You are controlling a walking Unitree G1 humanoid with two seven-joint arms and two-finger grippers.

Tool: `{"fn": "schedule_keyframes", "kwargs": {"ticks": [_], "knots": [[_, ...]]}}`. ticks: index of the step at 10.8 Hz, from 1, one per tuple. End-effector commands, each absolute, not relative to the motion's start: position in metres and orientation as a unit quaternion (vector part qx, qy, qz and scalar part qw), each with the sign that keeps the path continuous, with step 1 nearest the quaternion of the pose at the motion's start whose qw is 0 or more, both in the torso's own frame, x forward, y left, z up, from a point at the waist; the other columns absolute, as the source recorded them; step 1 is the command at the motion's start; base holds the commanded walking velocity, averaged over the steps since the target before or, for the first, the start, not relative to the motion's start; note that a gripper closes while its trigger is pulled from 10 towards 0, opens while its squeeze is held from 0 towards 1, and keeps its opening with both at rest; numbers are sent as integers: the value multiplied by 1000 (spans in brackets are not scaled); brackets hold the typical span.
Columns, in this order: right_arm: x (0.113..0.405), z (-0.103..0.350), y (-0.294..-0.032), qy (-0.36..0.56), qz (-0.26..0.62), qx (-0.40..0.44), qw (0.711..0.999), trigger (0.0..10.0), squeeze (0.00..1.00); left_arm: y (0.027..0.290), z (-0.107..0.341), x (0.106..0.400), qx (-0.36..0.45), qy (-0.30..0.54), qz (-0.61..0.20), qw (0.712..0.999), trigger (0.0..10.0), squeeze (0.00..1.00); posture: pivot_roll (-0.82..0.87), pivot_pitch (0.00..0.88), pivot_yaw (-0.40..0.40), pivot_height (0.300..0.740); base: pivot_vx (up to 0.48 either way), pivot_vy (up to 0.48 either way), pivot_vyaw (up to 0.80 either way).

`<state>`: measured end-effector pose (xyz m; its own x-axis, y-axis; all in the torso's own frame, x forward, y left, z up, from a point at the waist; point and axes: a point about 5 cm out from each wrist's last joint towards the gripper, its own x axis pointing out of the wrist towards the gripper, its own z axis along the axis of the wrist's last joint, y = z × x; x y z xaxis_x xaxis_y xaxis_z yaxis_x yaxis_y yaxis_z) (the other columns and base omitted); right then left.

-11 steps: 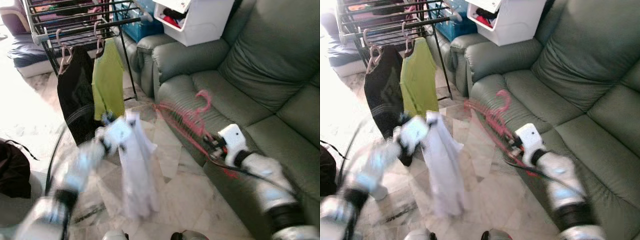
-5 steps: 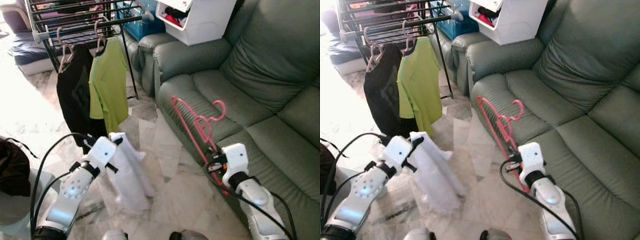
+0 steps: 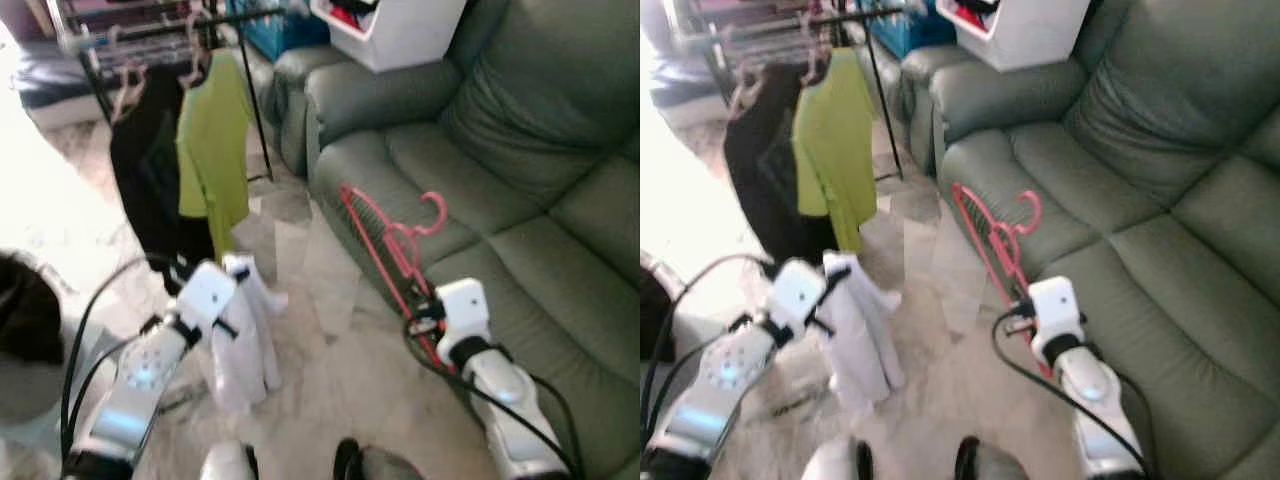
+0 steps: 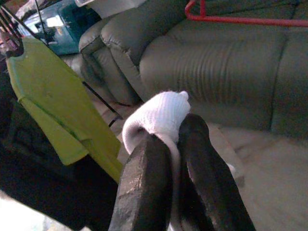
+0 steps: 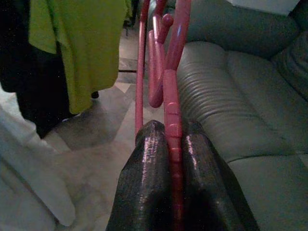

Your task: Hang hanger

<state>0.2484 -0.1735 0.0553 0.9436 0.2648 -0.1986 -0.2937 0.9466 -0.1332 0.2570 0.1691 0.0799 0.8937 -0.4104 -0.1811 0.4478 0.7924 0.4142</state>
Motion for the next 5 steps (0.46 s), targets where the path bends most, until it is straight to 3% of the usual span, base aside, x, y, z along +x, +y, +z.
{"fn": "schedule_keyframes", "kwargs": {"ticks": [1,5], "knots": [[250,53,-180,98,132,-87,983,10000,0,159,93,258,225,10,-235,946,10000,0,-13,15,-31,740,-277,0,0],[258,57,-185,94,123,-100,983,10000,0,156,91,259,225,18,-243,944,10000,0,-15,8,-37,740,-253,0,0]]}}
